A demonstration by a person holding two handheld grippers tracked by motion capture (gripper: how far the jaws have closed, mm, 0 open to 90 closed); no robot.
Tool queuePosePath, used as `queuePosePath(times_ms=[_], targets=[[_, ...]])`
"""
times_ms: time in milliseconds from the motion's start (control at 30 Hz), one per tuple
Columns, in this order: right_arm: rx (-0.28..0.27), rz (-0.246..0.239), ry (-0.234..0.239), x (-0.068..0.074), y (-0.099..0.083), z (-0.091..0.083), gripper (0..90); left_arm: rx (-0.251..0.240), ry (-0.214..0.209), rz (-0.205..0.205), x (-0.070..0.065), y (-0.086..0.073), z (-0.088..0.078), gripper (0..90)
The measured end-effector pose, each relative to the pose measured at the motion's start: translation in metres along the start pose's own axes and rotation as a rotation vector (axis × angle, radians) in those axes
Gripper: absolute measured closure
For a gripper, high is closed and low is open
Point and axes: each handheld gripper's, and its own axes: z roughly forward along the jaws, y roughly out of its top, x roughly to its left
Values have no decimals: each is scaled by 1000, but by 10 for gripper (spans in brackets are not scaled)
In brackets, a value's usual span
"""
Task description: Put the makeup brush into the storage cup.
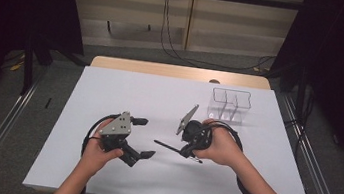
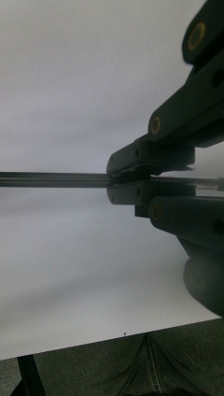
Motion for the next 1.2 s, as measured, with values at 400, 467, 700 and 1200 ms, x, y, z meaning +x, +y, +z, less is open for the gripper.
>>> queuePosePath(times_ms=[400,467,700,1200], targets=[[7,-18,4,5,4,-1,843,129,-55,11,2,14,18,0],[8,-19,3,5,4,-1,843,149,-62,8,3,15,21,0],[6,-24,12,5,2,-3,843,255,-76,43,1,25,30,0],[2,-16,19,4,-1,-7,843,349,-96,34,2,37,42,0]])
